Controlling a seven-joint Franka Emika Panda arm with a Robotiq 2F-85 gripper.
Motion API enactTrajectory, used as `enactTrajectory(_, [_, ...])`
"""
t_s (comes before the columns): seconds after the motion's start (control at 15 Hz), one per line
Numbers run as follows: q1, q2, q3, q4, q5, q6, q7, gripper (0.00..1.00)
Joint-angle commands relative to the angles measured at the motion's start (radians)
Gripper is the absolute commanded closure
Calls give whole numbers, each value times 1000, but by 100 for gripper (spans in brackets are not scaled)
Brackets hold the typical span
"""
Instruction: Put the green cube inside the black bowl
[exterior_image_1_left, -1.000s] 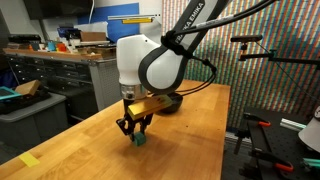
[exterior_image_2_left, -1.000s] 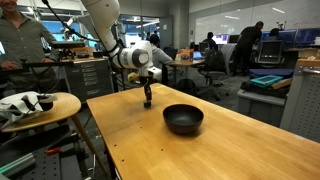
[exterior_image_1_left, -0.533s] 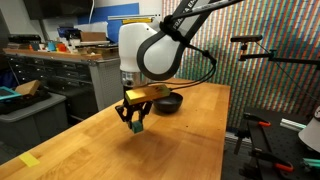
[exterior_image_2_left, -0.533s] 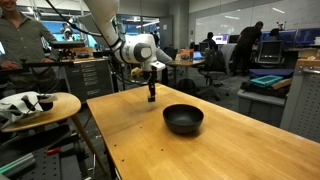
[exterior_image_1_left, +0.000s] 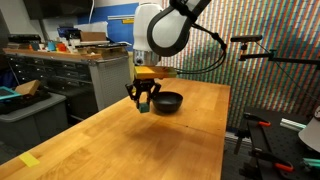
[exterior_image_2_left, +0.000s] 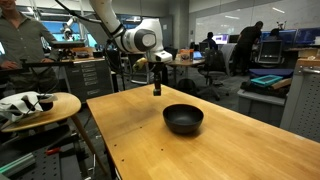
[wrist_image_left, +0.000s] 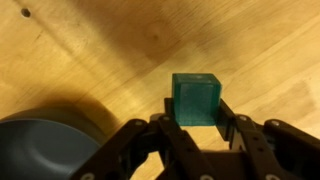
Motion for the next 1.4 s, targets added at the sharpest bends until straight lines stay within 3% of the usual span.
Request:
enactTrajectory(0.0, [-53,-104,8,-111,75,29,5,83])
enactTrajectory(0.8, [-239,-106,-6,-183,337,119,-3,83])
enactTrajectory(1.33, [-234,-19,-78,-141,316,173,106,83])
